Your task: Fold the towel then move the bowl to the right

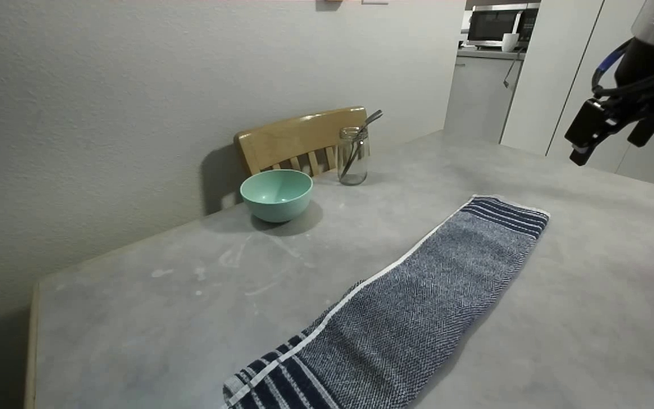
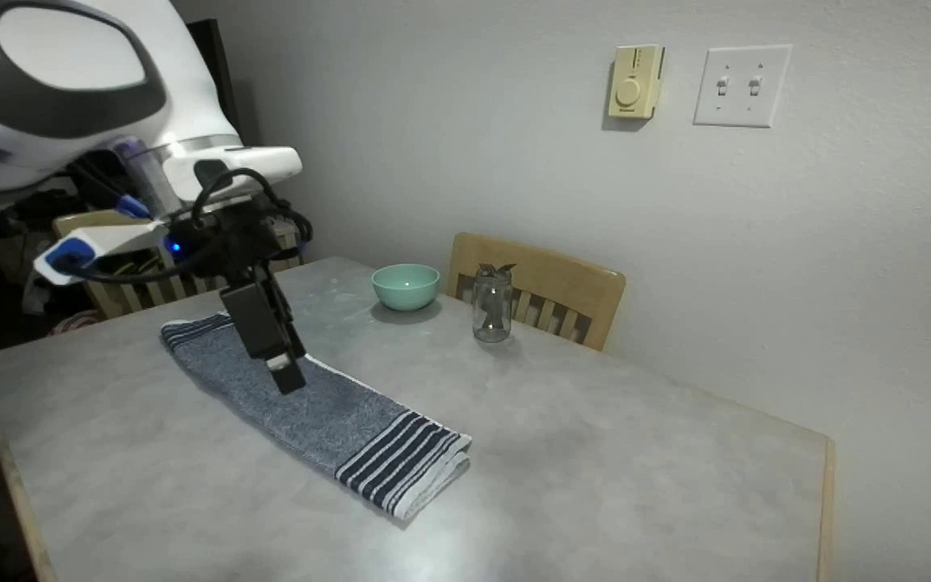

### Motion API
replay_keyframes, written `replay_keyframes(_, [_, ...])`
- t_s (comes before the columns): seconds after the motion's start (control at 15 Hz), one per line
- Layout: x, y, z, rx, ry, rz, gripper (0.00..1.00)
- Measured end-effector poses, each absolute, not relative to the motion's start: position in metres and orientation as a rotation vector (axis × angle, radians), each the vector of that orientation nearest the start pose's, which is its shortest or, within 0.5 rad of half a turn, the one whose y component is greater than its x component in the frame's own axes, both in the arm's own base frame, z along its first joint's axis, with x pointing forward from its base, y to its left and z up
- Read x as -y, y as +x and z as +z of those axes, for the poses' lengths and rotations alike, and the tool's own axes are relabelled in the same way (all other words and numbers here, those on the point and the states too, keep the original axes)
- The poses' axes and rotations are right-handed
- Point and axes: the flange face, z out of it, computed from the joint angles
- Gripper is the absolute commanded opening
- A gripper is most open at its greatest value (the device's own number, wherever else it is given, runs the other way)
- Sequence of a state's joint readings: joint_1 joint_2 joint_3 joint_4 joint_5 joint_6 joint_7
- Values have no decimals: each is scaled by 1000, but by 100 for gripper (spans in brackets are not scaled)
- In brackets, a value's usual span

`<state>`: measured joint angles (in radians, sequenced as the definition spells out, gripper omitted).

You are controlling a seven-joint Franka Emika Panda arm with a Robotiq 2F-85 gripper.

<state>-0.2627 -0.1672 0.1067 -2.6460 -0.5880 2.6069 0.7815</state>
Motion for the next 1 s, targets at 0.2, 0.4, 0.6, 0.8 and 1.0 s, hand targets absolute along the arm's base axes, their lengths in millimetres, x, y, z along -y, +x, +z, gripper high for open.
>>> replay_keyframes(0.2, [87,434,294,-763,-3340,-353,100])
replay_keyframes(0.4, [92,438,293,-763,-3341,-350,100])
replay_keyframes(0.6, [93,438,293,-770,-3335,-356,100])
replay_keyframes(0.8, [118,440,289,-752,-3302,-445,100])
replay_keyframes(1.0, [162,441,270,-652,-3218,-557,100])
